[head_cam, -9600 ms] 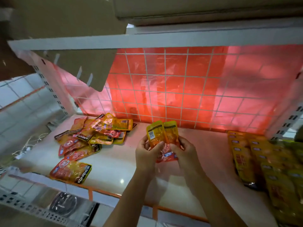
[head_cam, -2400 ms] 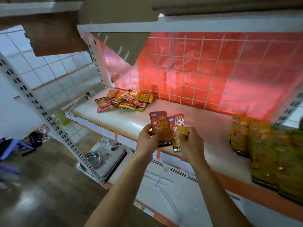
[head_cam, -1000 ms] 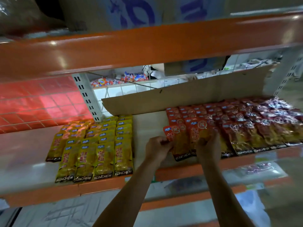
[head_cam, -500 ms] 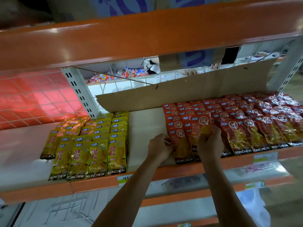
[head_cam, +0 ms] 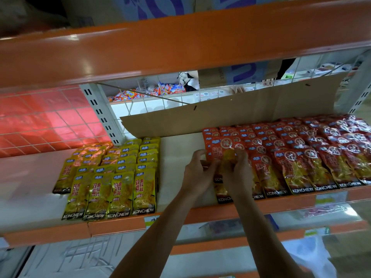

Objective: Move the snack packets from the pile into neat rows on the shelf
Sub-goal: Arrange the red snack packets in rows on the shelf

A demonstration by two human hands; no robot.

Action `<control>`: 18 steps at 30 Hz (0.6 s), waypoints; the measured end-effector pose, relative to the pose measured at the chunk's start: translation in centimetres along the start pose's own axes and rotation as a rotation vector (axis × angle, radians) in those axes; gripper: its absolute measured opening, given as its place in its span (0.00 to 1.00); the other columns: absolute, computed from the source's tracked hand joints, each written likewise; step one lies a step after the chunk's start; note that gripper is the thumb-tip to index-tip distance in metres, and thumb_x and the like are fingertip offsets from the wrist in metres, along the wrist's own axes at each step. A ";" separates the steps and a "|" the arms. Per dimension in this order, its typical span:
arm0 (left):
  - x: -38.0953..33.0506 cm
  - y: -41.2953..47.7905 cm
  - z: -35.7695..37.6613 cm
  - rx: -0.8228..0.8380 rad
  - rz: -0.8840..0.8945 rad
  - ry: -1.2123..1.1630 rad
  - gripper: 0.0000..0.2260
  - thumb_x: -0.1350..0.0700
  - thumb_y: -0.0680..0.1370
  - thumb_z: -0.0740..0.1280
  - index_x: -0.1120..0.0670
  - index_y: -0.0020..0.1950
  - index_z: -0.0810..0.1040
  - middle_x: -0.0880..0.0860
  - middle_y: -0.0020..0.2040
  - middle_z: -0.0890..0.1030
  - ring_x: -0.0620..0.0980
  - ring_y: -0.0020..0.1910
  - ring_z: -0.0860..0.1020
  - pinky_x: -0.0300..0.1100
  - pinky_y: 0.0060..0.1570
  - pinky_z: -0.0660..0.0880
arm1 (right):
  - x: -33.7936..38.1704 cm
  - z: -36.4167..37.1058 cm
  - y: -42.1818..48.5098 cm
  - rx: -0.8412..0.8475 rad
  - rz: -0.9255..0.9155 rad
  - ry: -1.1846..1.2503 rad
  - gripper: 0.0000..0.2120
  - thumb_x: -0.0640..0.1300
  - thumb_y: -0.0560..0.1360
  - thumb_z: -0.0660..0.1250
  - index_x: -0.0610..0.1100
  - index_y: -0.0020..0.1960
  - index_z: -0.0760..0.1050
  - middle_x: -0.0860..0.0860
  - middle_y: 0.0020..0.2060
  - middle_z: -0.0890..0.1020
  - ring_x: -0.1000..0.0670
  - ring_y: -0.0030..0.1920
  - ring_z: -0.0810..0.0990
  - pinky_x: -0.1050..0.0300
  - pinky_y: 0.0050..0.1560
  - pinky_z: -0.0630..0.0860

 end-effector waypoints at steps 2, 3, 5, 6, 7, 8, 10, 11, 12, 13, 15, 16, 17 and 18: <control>0.6 0.4 0.0 0.013 -0.026 -0.122 0.30 0.52 0.76 0.71 0.43 0.73 0.60 0.48 0.49 0.81 0.42 0.44 0.81 0.31 0.37 0.77 | 0.3 1.2 0.2 0.054 -0.029 -0.023 0.20 0.34 0.77 0.59 0.41 0.68 0.65 0.45 0.55 0.78 0.45 0.53 0.78 0.53 0.48 0.75; 1.2 0.8 -0.1 -0.008 -0.035 -0.163 0.32 0.54 0.75 0.71 0.41 0.74 0.58 0.48 0.48 0.81 0.43 0.43 0.81 0.34 0.37 0.79 | 0.5 1.6 0.3 0.080 -0.044 -0.043 0.21 0.34 0.77 0.59 0.41 0.70 0.65 0.45 0.56 0.78 0.45 0.55 0.77 0.51 0.51 0.76; 2.1 1.6 -0.6 -0.085 -0.024 -0.203 0.32 0.58 0.75 0.72 0.39 0.72 0.61 0.49 0.48 0.81 0.45 0.44 0.82 0.40 0.40 0.81 | 0.5 2.4 0.8 0.117 -0.080 -0.115 0.22 0.36 0.77 0.60 0.43 0.71 0.65 0.45 0.60 0.76 0.45 0.59 0.75 0.51 0.58 0.74; 2.4 2.0 -1.0 -0.134 -0.011 -0.176 0.29 0.58 0.75 0.71 0.40 0.70 0.65 0.49 0.49 0.82 0.45 0.45 0.82 0.39 0.43 0.81 | 0.6 2.6 0.9 0.129 -0.099 -0.164 0.22 0.37 0.77 0.61 0.43 0.71 0.66 0.45 0.61 0.75 0.45 0.61 0.74 0.52 0.59 0.72; 2.5 2.4 -1.4 -0.187 0.003 -0.113 0.24 0.59 0.75 0.71 0.42 0.68 0.70 0.49 0.50 0.82 0.45 0.47 0.82 0.34 0.45 0.79 | 0.5 2.9 1.1 0.137 -0.119 -0.206 0.21 0.38 0.77 0.61 0.43 0.70 0.67 0.45 0.62 0.75 0.45 0.62 0.72 0.54 0.60 0.70; 2.6 2.9 -1.8 -0.232 0.014 -0.025 0.18 0.58 0.76 0.69 0.46 0.65 0.74 0.49 0.52 0.82 0.46 0.49 0.81 0.26 0.45 0.74 | 0.5 3.0 1.2 0.142 -0.141 -0.231 0.20 0.38 0.77 0.61 0.43 0.69 0.68 0.45 0.62 0.75 0.45 0.63 0.72 0.55 0.60 0.69; 2.6 3.9 -2.4 -0.265 0.020 0.116 0.11 0.57 0.78 0.67 0.51 0.60 0.79 0.49 0.55 0.82 0.46 0.53 0.80 0.21 0.43 0.68 | 0.6 3.2 1.4 0.141 -0.172 -0.242 0.19 0.36 0.76 0.61 0.41 0.67 0.71 0.45 0.60 0.76 0.44 0.62 0.72 0.53 0.59 0.70; 2.7 4.5 -2.6 -0.256 0.009 0.160 0.11 0.57 0.78 0.67 0.53 0.60 0.80 0.50 0.56 0.82 0.47 0.54 0.80 0.23 0.45 0.68 | 0.6 3.3 1.4 0.138 -0.188 -0.249 0.18 0.35 0.76 0.61 0.41 0.66 0.72 0.45 0.59 0.76 0.44 0.61 0.73 0.53 0.58 0.71; 2.7 5.1 -2.8 -0.244 -0.004 0.195 0.11 0.56 0.78 0.67 0.54 0.61 0.80 0.51 0.57 0.82 0.47 0.55 0.80 0.25 0.46 0.67 | 0.6 3.3 1.5 0.138 -0.201 -0.259 0.18 0.35 0.76 0.61 0.40 0.65 0.72 0.44 0.59 0.76 0.44 0.61 0.73 0.53 0.57 0.71; 2.7 5.7 -2.9 -0.228 -0.013 0.218 0.12 0.56 0.78 0.67 0.54 0.62 0.80 0.52 0.58 0.82 0.48 0.55 0.79 0.26 0.47 0.67 | 0.5 3.4 1.5 0.137 -0.214 -0.266 0.18 0.35 0.75 0.61 0.40 0.64 0.73 0.44 0.59 0.77 0.44 0.60 0.73 0.53 0.56 0.71; 2.5 6.7 -3.1 -0.187 -0.024 0.262 0.15 0.57 0.77 0.68 0.55 0.63 0.78 0.53 0.61 0.80 0.49 0.58 0.78 0.29 0.52 0.67 | 0.4 3.6 1.7 0.139 -0.236 -0.281 0.17 0.35 0.75 0.61 0.40 0.64 0.73 0.44 0.59 0.77 0.45 0.60 0.73 0.52 0.57 0.71; 2.5 7.1 -3.1 -0.158 -0.030 0.296 0.15 0.57 0.77 0.68 0.55 0.64 0.78 0.53 0.62 0.80 0.50 0.59 0.78 0.31 0.55 0.68 | 0.3 3.6 1.8 0.142 -0.243 -0.294 0.17 0.36 0.75 0.62 0.40 0.64 0.73 0.45 0.59 0.77 0.45 0.61 0.73 0.52 0.58 0.72; 2.4 7.5 -3.1 -0.131 -0.024 0.328 0.16 0.57 0.77 0.68 0.55 0.64 0.78 0.53 0.62 0.80 0.50 0.60 0.77 0.34 0.57 0.68 | 0.2 3.7 1.9 0.149 -0.247 -0.313 0.17 0.36 0.75 0.62 0.40 0.64 0.73 0.45 0.60 0.77 0.45 0.62 0.73 0.52 0.59 0.72; 2.3 7.8 -3.1 -0.108 -0.018 0.356 0.16 0.58 0.76 0.69 0.55 0.64 0.78 0.54 0.62 0.79 0.51 0.60 0.77 0.35 0.59 0.68 | 0.2 3.7 2.0 0.164 -0.245 -0.335 0.17 0.37 0.76 0.62 0.41 0.64 0.72 0.46 0.60 0.76 0.46 0.63 0.72 0.52 0.61 0.71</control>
Point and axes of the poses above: each hand's wrist, its own y-axis towards the middle knuckle, its own z-axis out of the palm, x = y × z, the point moved 2 cm from there along y, towards the middle knuckle
